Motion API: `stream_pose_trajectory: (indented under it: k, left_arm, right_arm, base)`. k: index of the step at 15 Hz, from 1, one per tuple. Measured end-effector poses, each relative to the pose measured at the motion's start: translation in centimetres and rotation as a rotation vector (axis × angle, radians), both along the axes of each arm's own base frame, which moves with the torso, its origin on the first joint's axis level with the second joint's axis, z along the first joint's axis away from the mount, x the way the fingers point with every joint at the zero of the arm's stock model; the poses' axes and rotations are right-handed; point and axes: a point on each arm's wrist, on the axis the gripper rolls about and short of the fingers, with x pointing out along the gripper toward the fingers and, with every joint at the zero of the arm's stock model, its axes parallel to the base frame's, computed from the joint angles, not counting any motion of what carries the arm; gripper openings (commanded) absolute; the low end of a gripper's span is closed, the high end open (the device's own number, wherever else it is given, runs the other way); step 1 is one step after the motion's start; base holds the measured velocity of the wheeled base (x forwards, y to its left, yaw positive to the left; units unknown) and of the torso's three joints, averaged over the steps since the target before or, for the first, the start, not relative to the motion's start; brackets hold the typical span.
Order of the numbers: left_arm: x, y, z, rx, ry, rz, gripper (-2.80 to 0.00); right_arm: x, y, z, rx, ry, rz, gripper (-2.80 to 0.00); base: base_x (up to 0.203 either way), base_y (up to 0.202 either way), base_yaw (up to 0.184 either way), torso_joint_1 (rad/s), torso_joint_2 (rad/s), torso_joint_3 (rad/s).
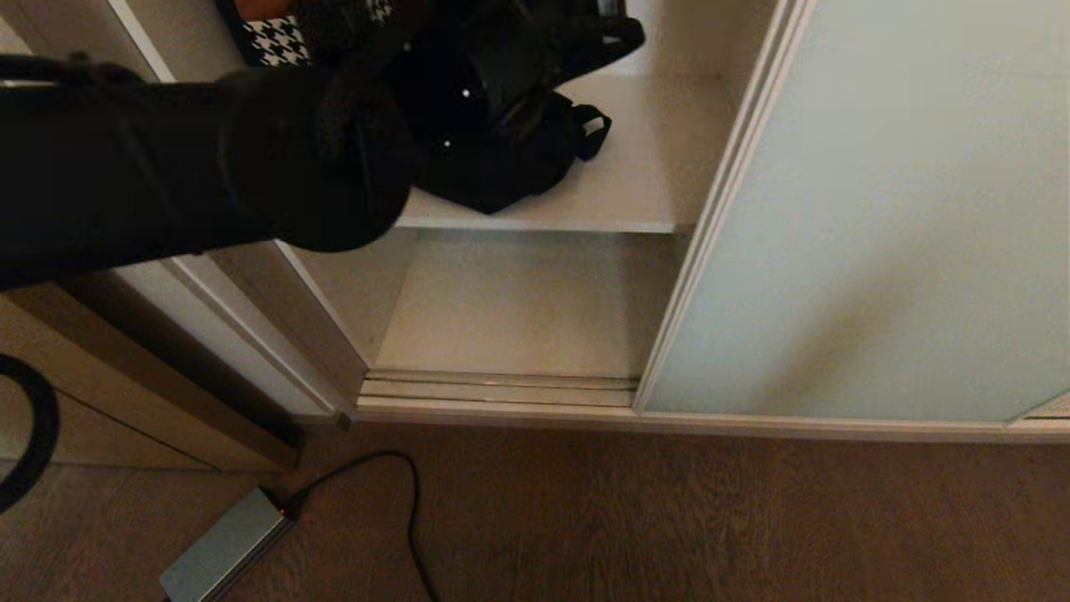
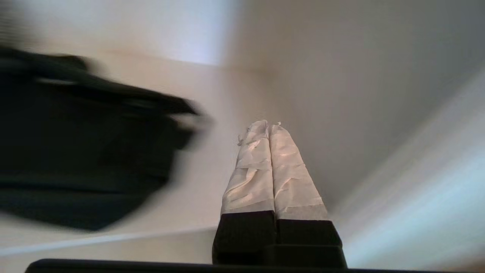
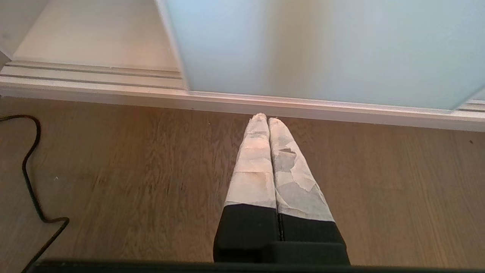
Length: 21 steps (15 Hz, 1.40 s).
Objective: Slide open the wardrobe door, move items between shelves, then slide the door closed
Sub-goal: Open the door
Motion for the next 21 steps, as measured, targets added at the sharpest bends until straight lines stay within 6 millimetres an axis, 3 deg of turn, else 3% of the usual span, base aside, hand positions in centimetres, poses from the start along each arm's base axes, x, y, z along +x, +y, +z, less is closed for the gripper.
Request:
stream_pose_trajectory:
  k: [4,7,9,13,17,21]
  left_arm:
    - [0.2,6.8,1.7,0.029,0.066,0.297,-2.80]
    - [-1.1,11.4,-0.1,0.077,0.160,0.470,-2.80]
    - [-3.1,14.5,-2.7,0.134,0.241,0.562,-2.80]
    - [-9.6,20.6,-7.6,0.178,0.334,0.731,-2.80]
    - [-16.6,24.1,-14.2,0.180,0.411,0.838,-2.80]
    - [-22.3,25.7,-19.9,0.147,0.417,0.907,-2.80]
  right_arm:
    - [0.0,0.0,0.0,0.000,0.000,0.000,-2.80]
    - [0.0,0.0,0.0,0.000,0.000,0.000,-2.80]
    - [0.0,0.0,0.0,0.000,0.000,0.001,-2.80]
    - [0.0,0.0,0.0,0.000,0.000,0.000,-2.80]
    - [0.0,0.0,0.0,0.000,0.000,0.001,-2.80]
    - [0.0,0.0,0.0,0.000,0.000,0.001,-2.80]
  base:
    - [0.000,0.000,0.000,0.000,0.00,0.000]
    - [0.000,0.000,0.000,0.000,0.00,0.000]
    - [0.000,0.000,0.000,0.000,0.00,0.000]
    - [0.000,0.000,0.000,0.000,0.00,0.000]
    - [0.000,0.000,0.000,0.000,0.00,0.000]
    - [0.000,0.000,0.000,0.000,0.00,0.000]
